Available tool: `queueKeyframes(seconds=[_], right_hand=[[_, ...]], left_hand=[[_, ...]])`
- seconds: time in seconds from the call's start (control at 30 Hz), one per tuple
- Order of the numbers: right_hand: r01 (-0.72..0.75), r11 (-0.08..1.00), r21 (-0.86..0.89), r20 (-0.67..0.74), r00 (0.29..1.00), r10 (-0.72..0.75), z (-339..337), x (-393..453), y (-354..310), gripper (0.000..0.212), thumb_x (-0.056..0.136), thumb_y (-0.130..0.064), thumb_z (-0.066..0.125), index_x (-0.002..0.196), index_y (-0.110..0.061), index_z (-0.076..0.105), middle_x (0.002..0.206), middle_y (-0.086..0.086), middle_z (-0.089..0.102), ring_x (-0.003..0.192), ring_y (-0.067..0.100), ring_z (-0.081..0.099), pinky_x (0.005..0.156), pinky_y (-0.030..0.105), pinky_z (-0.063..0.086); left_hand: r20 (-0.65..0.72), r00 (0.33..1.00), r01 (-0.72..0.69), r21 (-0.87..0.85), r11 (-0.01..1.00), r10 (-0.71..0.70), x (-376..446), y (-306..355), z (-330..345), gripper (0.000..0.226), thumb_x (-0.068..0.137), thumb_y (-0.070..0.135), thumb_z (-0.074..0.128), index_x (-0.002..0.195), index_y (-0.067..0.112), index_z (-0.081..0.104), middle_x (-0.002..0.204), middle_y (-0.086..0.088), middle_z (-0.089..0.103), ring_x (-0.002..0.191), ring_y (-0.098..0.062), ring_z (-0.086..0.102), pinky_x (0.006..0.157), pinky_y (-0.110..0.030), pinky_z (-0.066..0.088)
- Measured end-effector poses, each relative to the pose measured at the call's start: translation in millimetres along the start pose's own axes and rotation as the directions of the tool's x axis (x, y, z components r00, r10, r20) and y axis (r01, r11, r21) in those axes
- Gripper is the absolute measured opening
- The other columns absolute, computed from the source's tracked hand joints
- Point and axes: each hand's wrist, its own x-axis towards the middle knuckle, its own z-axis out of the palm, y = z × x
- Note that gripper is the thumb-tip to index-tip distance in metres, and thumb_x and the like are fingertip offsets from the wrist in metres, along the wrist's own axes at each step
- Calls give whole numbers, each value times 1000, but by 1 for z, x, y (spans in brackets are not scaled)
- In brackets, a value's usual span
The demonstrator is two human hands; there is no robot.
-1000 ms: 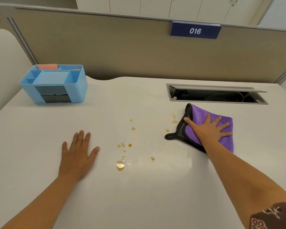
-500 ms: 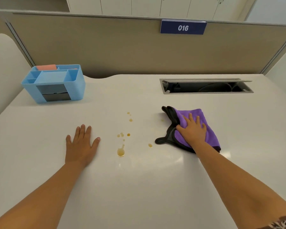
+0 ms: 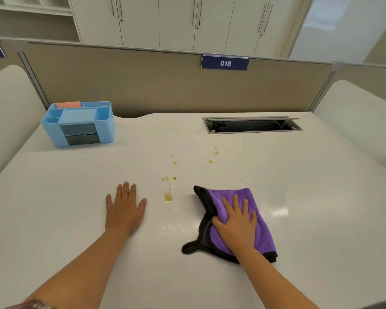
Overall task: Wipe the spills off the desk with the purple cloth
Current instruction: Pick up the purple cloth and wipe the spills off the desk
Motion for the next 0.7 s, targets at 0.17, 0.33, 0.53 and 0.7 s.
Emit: queueKeyframes(seconds=[0.17, 0.33, 0.53, 0.7], right_hand=[[-128, 991, -30, -10, 992, 128, 10, -22, -4, 71, 88, -65, 26, 149, -37, 4, 161, -1, -4, 147, 28, -8, 117, 50, -6], [-252, 966, -60, -31, 968, 251, 13, 3, -13, 76, 88, -67, 23, 150, -31, -1, 161, 5, -5, 146, 34, -8, 114, 57, -6], [-388, 921, -38, -27, 922, 387, 4, 73, -26, 80, 87, -68, 24, 151, -24, 3, 160, 13, -4, 144, 42, -8, 112, 63, -3], [-427, 904, -27, -30, 904, 427, -1, 144, -30, 82, 86, -69, 24, 151, -22, 5, 159, 16, -1, 144, 45, -6, 111, 65, -1]], left_hand=[[8, 1000, 0, -1, 1000, 0, 0, -2, 3, 62, 95, 46, 17, 148, 18, 4, 159, -3, -1, 147, -18, -6, 118, -46, 0], [14, 1000, -9, 15, 1000, 9, 10, -1, 4, 61, 95, 47, 14, 148, 20, 0, 159, -1, -6, 146, -16, -8, 118, -47, -2], [0, 1000, -25, 13, 1000, 25, 31, 0, 4, 61, 95, 48, 17, 148, 23, 1, 159, 1, -6, 146, -14, -8, 118, -46, -3], [-6, 1000, -29, -7, 1000, 29, 50, -1, 7, 61, 94, 50, 17, 148, 25, 0, 159, 4, -7, 146, -11, -10, 119, -44, -4]])
